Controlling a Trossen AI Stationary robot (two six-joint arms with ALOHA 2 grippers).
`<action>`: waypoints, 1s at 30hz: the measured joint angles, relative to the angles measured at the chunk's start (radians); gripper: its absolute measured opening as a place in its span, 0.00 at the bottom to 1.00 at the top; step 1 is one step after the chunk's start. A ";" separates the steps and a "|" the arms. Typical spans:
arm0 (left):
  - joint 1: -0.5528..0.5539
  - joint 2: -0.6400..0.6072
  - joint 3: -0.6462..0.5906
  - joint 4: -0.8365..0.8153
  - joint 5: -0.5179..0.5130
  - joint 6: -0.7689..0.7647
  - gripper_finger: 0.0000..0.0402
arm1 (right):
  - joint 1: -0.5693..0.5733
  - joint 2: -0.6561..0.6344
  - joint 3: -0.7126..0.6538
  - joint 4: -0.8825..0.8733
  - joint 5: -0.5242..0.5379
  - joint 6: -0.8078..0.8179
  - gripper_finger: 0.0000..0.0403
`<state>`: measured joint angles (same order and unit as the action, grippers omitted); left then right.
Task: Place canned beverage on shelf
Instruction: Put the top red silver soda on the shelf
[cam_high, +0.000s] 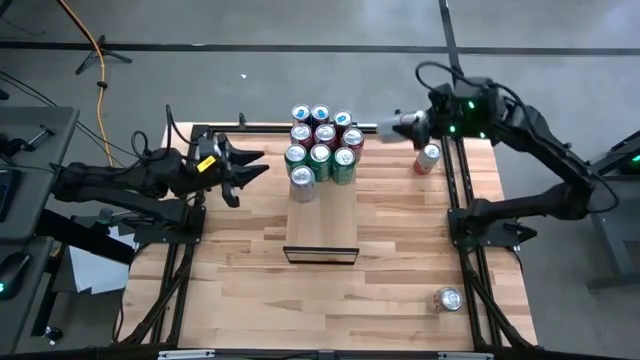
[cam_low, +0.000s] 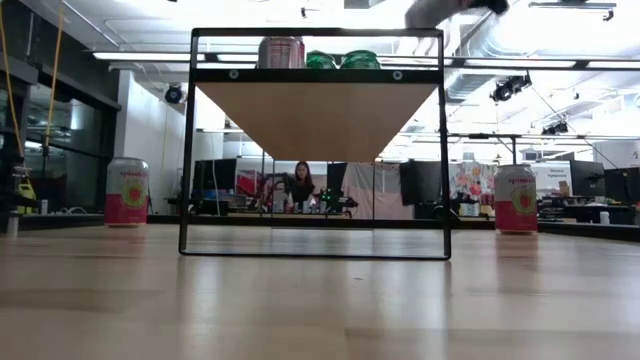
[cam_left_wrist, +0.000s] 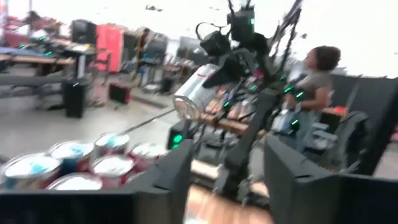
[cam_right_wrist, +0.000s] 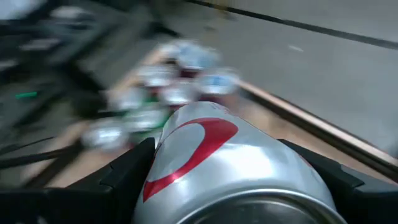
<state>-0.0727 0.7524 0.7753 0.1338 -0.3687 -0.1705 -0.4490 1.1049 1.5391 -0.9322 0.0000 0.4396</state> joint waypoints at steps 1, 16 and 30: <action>0.000 0.012 0.000 0.036 0.018 -0.001 0.37 | 0.055 -0.003 0.000 0.033 0.007 0.008 0.72; 0.000 0.344 0.403 -0.212 0.335 -0.071 0.87 | 0.515 0.181 0.000 0.541 -0.034 -0.160 0.72; 0.000 0.487 0.568 -0.472 0.493 -0.179 0.89 | 0.557 0.306 0.000 0.546 -0.058 -0.244 0.72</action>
<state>-0.0727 1.2398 1.3437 -0.3383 0.1247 -0.3492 0.1078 1.4106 1.5391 -0.3864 -0.0580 0.1955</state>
